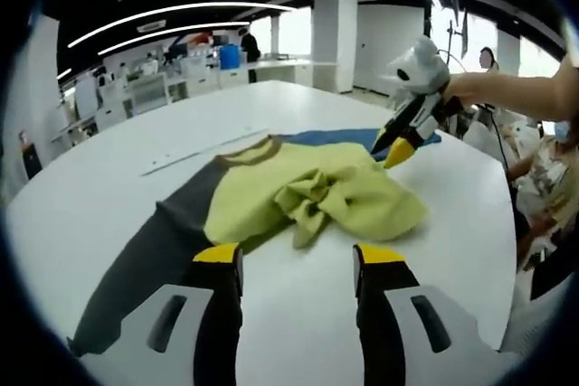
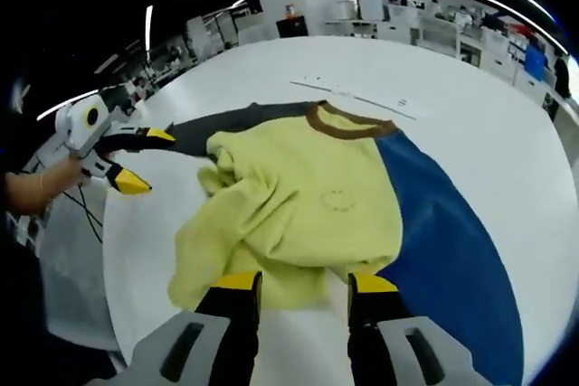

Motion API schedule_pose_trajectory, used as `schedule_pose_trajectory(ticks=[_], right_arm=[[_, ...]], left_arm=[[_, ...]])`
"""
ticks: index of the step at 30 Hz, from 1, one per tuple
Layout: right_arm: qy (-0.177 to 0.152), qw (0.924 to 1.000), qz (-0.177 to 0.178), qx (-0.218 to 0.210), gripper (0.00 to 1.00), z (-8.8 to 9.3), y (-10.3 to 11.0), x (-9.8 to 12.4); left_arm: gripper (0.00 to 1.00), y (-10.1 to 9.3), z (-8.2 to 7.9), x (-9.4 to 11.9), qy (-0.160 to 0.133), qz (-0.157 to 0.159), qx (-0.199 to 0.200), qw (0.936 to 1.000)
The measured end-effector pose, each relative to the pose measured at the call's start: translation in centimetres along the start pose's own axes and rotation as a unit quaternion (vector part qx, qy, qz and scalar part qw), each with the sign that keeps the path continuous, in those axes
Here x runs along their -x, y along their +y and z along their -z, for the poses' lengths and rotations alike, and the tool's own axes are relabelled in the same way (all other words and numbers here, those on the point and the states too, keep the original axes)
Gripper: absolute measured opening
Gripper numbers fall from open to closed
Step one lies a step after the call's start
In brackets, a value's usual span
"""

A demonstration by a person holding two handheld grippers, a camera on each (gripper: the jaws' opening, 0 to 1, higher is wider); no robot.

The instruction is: Fold the garment on the visible template until the final outline fits inside the template.

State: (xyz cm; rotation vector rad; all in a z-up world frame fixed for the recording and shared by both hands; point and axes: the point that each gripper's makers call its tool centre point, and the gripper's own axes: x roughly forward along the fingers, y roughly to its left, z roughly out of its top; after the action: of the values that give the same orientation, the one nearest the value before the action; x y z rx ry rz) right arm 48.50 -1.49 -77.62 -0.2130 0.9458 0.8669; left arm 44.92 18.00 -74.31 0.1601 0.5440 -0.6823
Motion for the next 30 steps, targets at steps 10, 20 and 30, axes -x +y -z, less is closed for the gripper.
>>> schedule_pose_trajectory(ticks=[10, 20, 30], right_arm=[[0.003, 1.0, 0.005, 0.002, 0.24, 0.9, -0.1, -0.6], [-0.002, 0.9999, 0.011, 0.01, 0.18, 0.8, -0.1, -1.0], [0.002, 0.9995, 0.029, 0.01, 0.09, 1.2, -0.8, -1.4]], left_arm=[[0.33, 0.1, 0.7, -3.3, 0.011, 0.004, 0.005, 0.9999], [0.24, -0.3, 1.4, -5.5, 0.012, 0.026, 0.019, 0.9994], [0.08, -0.2, 2.4, -6.4, 0.025, 0.022, 0.017, 0.9993]])
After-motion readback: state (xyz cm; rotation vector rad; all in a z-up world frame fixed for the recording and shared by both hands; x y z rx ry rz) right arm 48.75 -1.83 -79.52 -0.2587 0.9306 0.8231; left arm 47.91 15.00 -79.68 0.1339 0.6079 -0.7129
